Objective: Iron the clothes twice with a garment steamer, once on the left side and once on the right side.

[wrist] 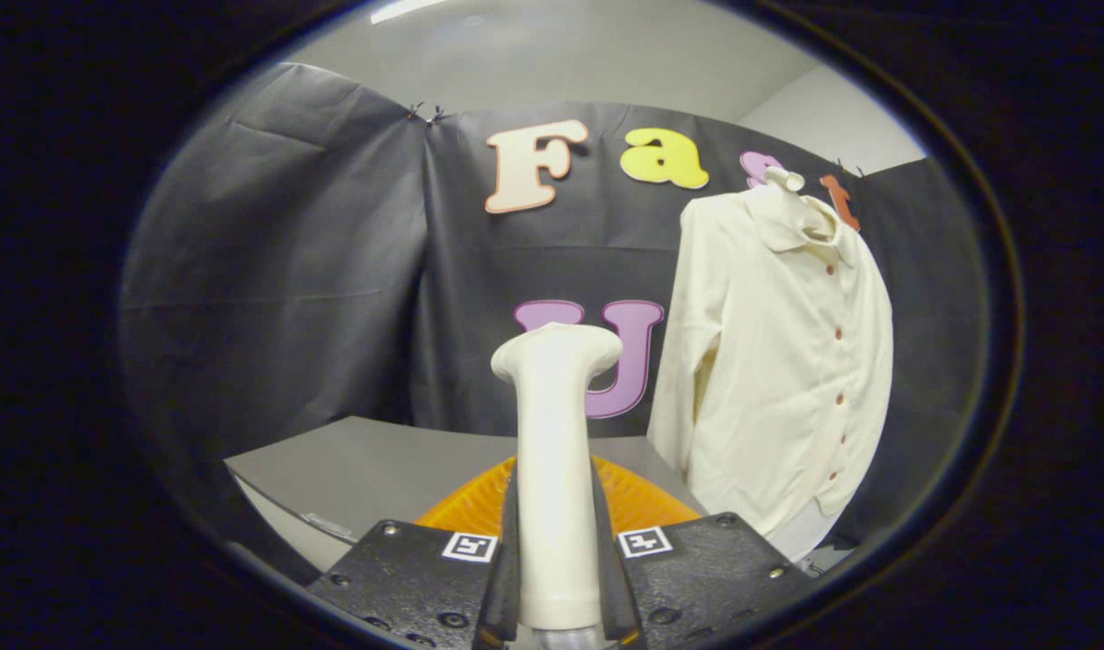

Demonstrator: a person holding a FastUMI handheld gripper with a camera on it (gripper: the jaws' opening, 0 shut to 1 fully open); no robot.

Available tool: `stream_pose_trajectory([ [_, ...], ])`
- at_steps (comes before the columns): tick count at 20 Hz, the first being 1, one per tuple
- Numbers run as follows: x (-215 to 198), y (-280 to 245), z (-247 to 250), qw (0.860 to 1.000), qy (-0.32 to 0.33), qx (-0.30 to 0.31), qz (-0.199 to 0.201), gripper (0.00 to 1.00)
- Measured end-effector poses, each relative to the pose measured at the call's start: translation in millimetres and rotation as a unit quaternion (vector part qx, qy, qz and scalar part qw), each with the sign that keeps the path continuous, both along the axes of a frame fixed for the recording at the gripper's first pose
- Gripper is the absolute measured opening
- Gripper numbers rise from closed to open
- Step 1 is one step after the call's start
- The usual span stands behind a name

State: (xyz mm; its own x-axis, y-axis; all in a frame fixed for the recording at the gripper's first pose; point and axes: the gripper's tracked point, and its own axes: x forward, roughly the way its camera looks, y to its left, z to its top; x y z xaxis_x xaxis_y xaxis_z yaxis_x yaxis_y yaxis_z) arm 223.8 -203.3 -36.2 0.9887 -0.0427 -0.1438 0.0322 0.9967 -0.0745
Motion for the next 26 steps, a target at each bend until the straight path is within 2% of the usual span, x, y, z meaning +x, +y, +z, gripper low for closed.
stream_pose_trajectory([
  [3,6,-38,31,0.999,-0.043,-0.011,-0.013,0.35],
  [7,16,-87,52,0.997,-0.07,-0.023,-0.036,0.34],
  [13,34,-159,71,0.991,-0.104,0.008,-0.088,0.34],
  [17,45,-196,63,0.986,-0.114,0.055,-0.105,0.34],
  [26,43,-218,21,0.989,-0.096,0.091,-0.068,0.34],
])
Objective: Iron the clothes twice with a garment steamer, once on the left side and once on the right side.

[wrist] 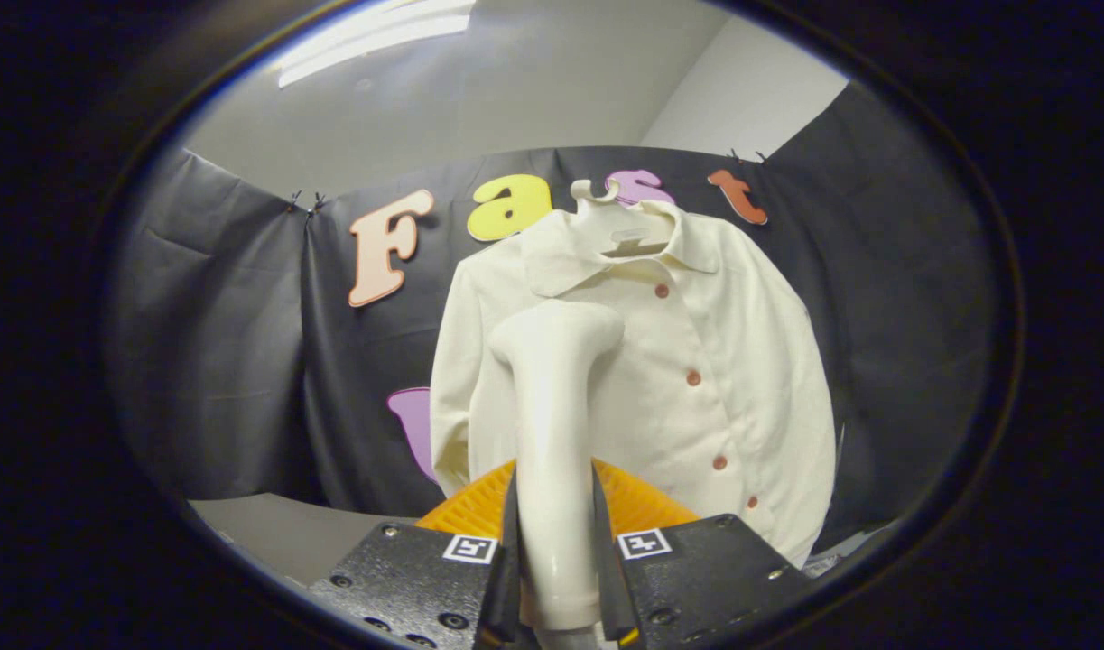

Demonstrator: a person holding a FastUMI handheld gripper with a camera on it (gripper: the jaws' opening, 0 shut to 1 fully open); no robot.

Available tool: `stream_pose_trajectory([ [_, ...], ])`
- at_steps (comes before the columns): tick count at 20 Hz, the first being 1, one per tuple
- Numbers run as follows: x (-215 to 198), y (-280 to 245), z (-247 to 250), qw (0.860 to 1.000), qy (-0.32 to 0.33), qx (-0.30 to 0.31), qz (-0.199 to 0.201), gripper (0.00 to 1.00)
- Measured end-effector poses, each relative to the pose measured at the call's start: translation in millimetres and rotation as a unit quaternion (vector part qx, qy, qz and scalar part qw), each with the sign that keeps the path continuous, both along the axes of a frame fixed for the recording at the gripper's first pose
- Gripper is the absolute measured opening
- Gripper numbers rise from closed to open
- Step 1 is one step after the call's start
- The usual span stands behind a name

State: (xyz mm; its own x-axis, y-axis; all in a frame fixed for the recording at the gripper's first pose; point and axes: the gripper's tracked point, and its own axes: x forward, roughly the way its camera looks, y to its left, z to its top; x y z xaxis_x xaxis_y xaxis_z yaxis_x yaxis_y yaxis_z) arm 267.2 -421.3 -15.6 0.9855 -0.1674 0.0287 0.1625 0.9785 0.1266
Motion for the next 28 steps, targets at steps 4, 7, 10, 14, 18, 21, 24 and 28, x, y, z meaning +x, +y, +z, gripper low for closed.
stream_pose_trajectory([
  [4,-8,-5,-27,1.0,0.007,0.021,0.011,0.34],
  [7,-13,-8,-46,1.0,0.014,0.023,0.016,0.34],
  [10,-20,-12,-67,0.999,0.021,0.028,0.021,0.34],
  [14,-31,-12,-96,0.998,0.032,0.046,0.029,0.34],
  [18,-43,-13,-126,0.996,0.048,0.061,0.035,0.34],
  [21,-51,-16,-151,0.995,0.061,0.076,0.038,0.34],
  [24,-58,-18,-175,0.993,0.074,0.088,0.038,0.34],
  [28,-71,-16,-205,0.989,0.098,0.099,0.043,0.34],
])
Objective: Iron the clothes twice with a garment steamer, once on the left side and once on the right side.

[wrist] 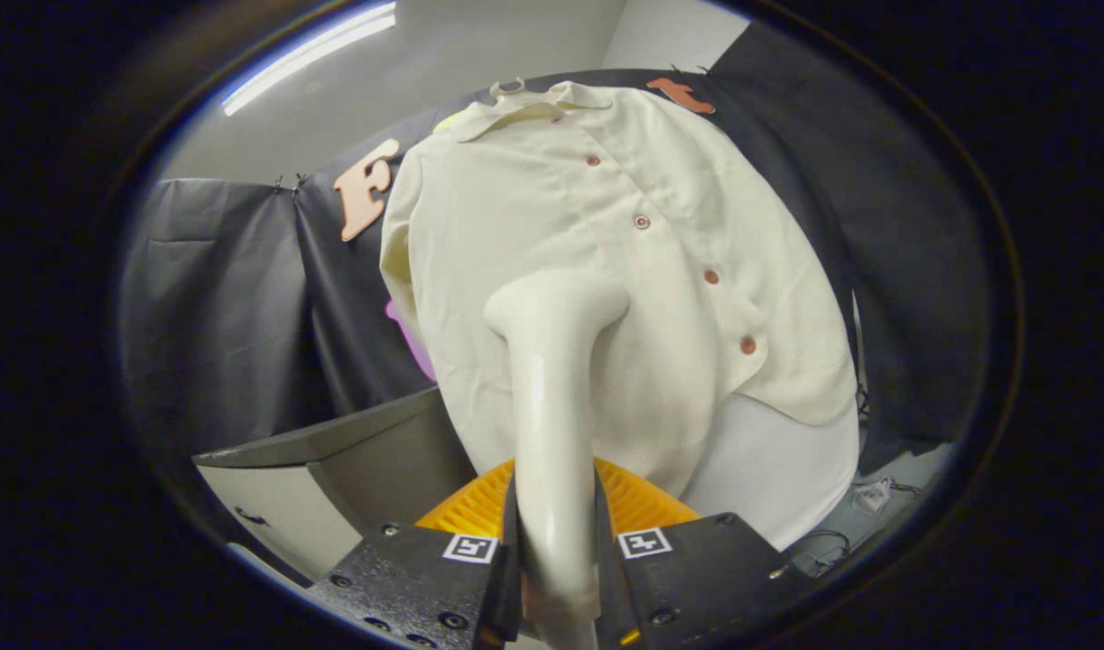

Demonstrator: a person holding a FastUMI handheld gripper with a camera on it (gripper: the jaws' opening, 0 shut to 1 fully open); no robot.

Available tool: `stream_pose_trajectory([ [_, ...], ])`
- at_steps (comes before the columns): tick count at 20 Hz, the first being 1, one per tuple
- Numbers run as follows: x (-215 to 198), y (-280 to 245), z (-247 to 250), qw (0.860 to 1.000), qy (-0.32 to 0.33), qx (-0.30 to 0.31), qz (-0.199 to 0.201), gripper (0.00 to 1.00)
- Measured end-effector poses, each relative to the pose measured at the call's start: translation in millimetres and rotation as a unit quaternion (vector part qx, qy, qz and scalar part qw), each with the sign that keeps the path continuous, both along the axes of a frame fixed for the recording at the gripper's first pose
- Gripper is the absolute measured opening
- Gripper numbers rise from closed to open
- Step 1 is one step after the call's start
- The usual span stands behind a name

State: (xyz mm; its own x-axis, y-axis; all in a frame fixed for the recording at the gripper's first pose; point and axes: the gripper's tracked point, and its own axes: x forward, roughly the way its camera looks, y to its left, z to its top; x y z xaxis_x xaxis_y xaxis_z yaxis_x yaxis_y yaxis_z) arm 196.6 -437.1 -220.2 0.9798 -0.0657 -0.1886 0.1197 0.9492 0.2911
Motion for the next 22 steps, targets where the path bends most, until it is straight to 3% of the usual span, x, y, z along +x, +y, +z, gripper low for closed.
stream_pose_trajectory([
  [13,-46,-1,-89,0.997,0.065,0.049,0.003,0.34],
  [18,-56,-9,-104,0.995,0.072,0.075,-0.004,0.32],
  [22,-73,-14,-83,0.996,0.055,0.072,0.002,0.32],
])
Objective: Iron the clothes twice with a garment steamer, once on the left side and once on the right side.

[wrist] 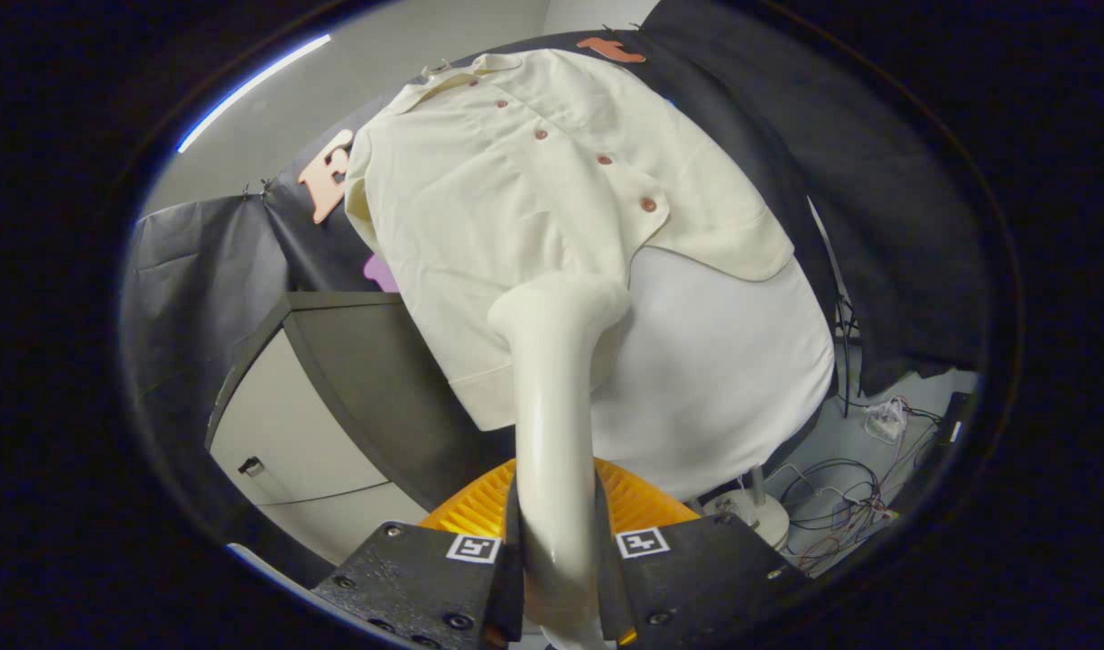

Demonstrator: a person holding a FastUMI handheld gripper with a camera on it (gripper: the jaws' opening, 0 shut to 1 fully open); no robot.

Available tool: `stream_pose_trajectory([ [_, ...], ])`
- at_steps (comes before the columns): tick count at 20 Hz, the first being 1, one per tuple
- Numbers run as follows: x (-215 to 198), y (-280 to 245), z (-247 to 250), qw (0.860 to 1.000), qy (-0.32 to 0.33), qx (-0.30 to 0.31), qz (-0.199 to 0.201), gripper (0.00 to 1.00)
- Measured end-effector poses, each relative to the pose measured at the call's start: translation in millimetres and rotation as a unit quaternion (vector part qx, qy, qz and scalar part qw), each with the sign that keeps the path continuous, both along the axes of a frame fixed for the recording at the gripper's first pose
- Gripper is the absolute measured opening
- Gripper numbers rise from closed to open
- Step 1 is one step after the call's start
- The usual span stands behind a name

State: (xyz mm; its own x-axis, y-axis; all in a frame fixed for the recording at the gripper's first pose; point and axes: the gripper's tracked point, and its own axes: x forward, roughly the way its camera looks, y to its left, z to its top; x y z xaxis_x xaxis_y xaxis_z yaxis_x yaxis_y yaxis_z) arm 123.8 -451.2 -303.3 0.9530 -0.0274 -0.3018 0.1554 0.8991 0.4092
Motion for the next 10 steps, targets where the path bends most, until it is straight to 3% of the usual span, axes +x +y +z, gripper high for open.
stream_pose_trajectory([
  [10,28,-51,154,0.993,-0.095,-0.06,-0.031,0.32],
])
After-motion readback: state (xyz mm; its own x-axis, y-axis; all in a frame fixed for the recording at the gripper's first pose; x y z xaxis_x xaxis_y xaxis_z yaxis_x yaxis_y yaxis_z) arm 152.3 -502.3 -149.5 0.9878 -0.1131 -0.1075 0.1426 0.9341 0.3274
